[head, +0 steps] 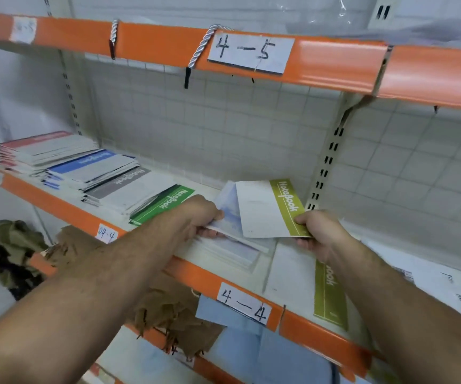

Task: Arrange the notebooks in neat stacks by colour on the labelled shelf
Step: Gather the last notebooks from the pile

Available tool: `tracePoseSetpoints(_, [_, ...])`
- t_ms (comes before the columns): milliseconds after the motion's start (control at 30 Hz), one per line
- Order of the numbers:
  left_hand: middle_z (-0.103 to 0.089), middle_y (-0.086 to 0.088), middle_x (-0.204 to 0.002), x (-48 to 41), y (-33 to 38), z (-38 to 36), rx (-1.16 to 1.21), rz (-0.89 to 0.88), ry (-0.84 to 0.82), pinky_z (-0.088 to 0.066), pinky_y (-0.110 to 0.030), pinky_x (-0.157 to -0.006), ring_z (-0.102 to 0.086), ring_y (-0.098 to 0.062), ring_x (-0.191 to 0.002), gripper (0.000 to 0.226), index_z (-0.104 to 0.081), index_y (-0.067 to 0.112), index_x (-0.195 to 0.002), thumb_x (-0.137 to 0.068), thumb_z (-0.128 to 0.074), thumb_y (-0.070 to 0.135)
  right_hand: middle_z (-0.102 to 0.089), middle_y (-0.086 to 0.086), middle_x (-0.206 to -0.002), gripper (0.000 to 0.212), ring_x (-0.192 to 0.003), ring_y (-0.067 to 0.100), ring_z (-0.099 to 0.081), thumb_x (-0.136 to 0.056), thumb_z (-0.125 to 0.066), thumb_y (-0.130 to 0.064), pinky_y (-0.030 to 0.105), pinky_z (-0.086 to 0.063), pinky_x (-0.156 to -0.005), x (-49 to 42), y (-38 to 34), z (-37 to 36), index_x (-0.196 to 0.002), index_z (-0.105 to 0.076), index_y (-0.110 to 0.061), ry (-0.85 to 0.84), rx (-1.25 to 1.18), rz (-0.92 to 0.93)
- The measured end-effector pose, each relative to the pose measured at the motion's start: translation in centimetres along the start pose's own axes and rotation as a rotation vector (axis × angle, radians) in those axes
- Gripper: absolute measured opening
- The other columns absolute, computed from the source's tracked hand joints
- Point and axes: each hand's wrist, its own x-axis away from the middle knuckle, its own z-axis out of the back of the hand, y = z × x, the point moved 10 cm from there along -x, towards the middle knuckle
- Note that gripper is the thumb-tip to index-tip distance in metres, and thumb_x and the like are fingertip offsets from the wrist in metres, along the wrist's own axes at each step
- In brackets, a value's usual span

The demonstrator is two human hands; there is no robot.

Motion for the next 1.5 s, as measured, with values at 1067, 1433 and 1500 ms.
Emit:
tracePoseSetpoints(1067, [-0.053, -0.006, -0.066, -3.3, 2.0, 0.9, -0.802, -0.307, -0.179, -0.045, -0.023, -0.052, -0.063, -0.022, -0.045, 0.025, -0.050, 0.011, -0.074, -0.087, -0.067, 0.025, -0.061, 0.010, -0.075, 0.008, -0.058, 0.020, -0.054, -0.094, -0.049, -0.003, 0.024, -0.041, -0.039, 6.6, 3.4, -0.6, -0.094, -0.057, -0.006, 0.367, -0.099, -0.092])
tracePoseSetpoints(1433, [-0.051, -0.010, -0.124, 0.2, 5.8, -1.5, -0.938, -0.618, 0.048, -0.042, -0.032, -0.071, -0.055, -0.029, -0.103, 0.046, -0.045, 0.010, -0.127, -0.090, -0.059, 0.034, -0.060, 0.012, -0.070, 0.010, -0.050, 0.023, -0.052, -0.095, -0.047, -0.001, 0.024, -0.038, -0.037, 10.2, 4.6, 3.9, -0.092, -0.056, -0.003, 0.447, -0.135, -0.091])
tracePoseSetpoints(1500, [-0.051, -0.009, -0.126, 1.2, 6.2, -3.2, -0.923, -0.657, 0.038, -0.043, -0.033, -0.077, -0.054, -0.028, -0.109, 0.042, -0.045, 0.011, -0.129, -0.092, -0.055, 0.029, -0.061, 0.012, -0.072, 0.010, -0.052, 0.024, -0.055, -0.096, -0.048, -0.002, 0.026, -0.041, -0.041, 10.8, 5.3, 5.4, -0.092, -0.057, -0.003, 0.477, -0.111, -0.117])
